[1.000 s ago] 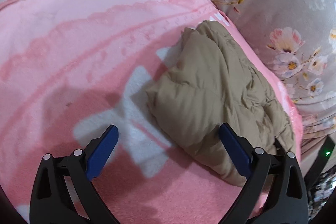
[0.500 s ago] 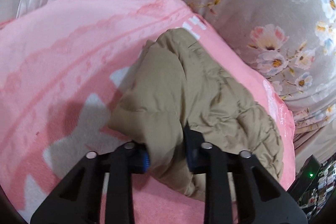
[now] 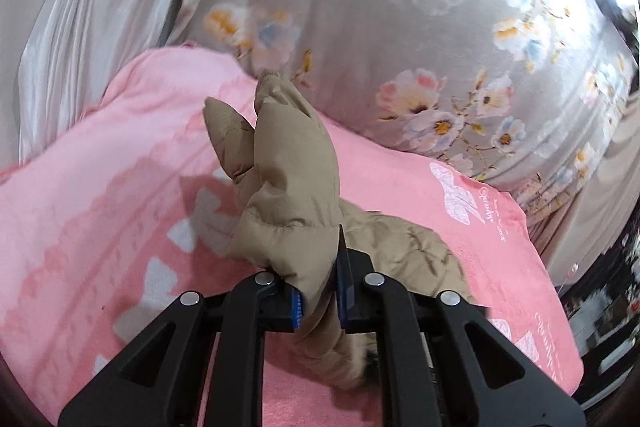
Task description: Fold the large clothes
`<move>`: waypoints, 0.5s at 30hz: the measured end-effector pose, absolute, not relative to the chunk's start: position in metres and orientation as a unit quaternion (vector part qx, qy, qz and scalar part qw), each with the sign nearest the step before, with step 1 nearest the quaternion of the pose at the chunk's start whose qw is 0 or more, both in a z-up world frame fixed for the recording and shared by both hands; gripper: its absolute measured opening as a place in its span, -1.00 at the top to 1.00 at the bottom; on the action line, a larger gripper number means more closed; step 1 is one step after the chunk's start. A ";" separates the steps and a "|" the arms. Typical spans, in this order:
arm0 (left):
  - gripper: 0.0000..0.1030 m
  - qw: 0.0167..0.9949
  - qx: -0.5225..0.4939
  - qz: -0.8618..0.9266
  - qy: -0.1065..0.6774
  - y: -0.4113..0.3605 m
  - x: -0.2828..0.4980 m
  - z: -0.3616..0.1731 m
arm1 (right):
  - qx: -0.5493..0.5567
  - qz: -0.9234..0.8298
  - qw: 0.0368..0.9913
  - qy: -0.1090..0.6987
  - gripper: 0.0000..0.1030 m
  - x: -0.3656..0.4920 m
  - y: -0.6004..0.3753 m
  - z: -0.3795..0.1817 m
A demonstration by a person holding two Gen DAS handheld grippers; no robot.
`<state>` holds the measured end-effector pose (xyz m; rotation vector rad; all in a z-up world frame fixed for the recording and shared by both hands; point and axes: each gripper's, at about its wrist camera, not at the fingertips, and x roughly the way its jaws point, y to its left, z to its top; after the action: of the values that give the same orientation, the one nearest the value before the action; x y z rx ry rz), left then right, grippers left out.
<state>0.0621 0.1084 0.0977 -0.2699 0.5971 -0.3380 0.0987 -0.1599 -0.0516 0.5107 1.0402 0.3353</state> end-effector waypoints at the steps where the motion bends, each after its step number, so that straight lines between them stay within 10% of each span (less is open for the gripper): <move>1: 0.79 0.933 -0.125 -0.170 0.290 0.103 0.060 0.101 | 0.229 0.166 0.825 0.490 0.92 0.104 -0.152 -0.053; 15: 0.77 0.887 -0.035 -0.238 0.393 -0.030 0.081 0.052 | 0.176 -0.022 0.872 0.456 0.87 0.026 -0.292 0.015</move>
<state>0.0808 -0.0298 0.0522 -0.0719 0.8170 -0.4950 0.0256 -0.2924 0.0146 0.3673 0.9539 -0.0465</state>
